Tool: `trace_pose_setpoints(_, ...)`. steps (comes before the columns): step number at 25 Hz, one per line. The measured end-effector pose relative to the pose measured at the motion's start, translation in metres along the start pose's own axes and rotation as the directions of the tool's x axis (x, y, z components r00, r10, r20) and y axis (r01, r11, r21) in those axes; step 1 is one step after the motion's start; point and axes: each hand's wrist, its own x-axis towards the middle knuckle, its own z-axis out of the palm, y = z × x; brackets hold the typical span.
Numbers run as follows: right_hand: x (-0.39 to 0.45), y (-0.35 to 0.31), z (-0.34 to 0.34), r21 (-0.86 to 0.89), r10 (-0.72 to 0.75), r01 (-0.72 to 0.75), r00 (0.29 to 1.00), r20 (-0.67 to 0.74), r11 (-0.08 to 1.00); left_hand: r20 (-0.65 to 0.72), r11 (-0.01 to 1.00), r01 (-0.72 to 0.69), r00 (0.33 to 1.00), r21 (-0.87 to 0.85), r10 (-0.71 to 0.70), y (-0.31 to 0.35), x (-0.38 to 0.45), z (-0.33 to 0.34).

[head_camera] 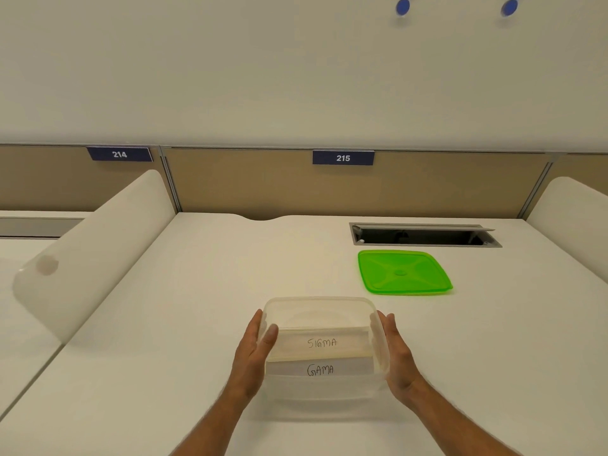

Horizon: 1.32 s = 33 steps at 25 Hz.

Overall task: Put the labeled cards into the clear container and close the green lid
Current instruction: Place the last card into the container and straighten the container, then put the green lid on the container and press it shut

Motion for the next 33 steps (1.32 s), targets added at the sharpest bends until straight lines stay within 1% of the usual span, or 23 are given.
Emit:
trace_pose_setpoints(2,0.000,-0.002,-0.003,-0.112,-0.024,0.023,1.000,-0.008,0.993,0.003,0.975,-0.054,0.998,0.215,0.055,0.006,0.002,-0.007)
trace_pose_setpoints(3,-0.001,-0.004,-0.004,-0.162,-0.048,0.047,0.999,0.000,0.986,0.035,0.936,-0.105,0.994,0.335,0.099,0.010,0.003,-0.011)
trace_pose_setpoints(5,0.001,-0.010,-0.007,-0.294,-0.075,0.076,0.997,0.015,0.953,0.126,0.804,-0.219,0.976,0.553,0.179,0.023,0.008,-0.013)
trace_pose_setpoints(6,0.003,-0.014,-0.011,-0.407,-0.088,0.081,0.996,0.003,0.910,0.165,0.728,-0.265,0.964,0.632,0.207,0.030,0.012,-0.010)
trace_pose_setpoints(8,0.012,-0.022,-0.021,-0.613,-0.181,0.165,0.983,0.036,0.773,0.216,0.585,-0.322,0.945,0.744,0.245,0.043,0.024,0.003)
trace_pose_setpoints(10,0.024,-0.031,-0.034,-0.783,-0.266,0.231,0.960,0.087,0.578,0.267,0.467,-0.356,0.931,0.810,0.247,0.054,0.036,0.022)
trace_pose_setpoints(11,0.032,-0.036,-0.042,-0.841,-0.279,0.245,0.953,0.118,0.482,0.295,0.421,-0.370,0.927,0.828,0.234,0.058,0.042,0.033)
trace_pose_setpoints(13,0.044,-0.050,-0.059,-0.918,-0.288,0.239,0.946,0.146,0.318,0.341,0.365,-0.397,0.916,0.842,0.210,0.066,0.055,0.056)
trace_pose_setpoints(15,0.055,-0.059,-0.077,-0.960,-0.289,0.208,0.946,0.149,0.186,0.375,0.340,-0.422,0.906,0.840,0.197,0.072,0.068,0.079)
trace_pose_setpoints(17,0.066,-0.066,-0.098,-0.978,-0.285,0.169,0.950,0.129,0.120,0.401,0.328,-0.438,0.899,0.837,0.175,0.077,0.083,0.104)
trace_pose_setpoints(22,0.084,-0.076,-0.140,-0.995,-0.264,0.076,0.963,0.055,0.071,0.436,0.321,-0.444,0.894,0.837,0.099,0.082,0.119,0.160)
trace_pose_setpoints(25,0.096,-0.081,-0.166,-0.999,-0.254,0.039,0.967,0.028,0.037,0.440,0.314,-0.443,0.894,0.840,0.085,0.081,0.137,0.184)
trace_pose_setpoints(28,0.111,-0.084,-0.192,-1.000,-0.246,0.016,0.969,0.012,0.013,0.424,0.314,-0.420,0.904,0.851,0.057,0.078,0.155,0.205)
trace_pose_setpoints(30,0.121,-0.085,-0.202,-1.000,-0.234,-0.004,0.972,-0.010,0.024,0.396,0.337,-0.377,0.918,0.863,0.014,0.075,0.167,0.217)
trace_pose_setpoints(31,0.126,-0.085,-0.206,-0.998,-0.220,-0.020,0.975,-0.030,0.052,0.380,0.356,-0.349,0.925,0.867,-0.017,0.073,0.174,0.223)
trace_pose_setpoints(33,0.135,-0.083,-0.211,-0.989,-0.170,-0.048,0.983,-0.072,0.143,0.332,0.427,-0.267,0.940,0.864,-0.083,0.068,0.186,0.233)
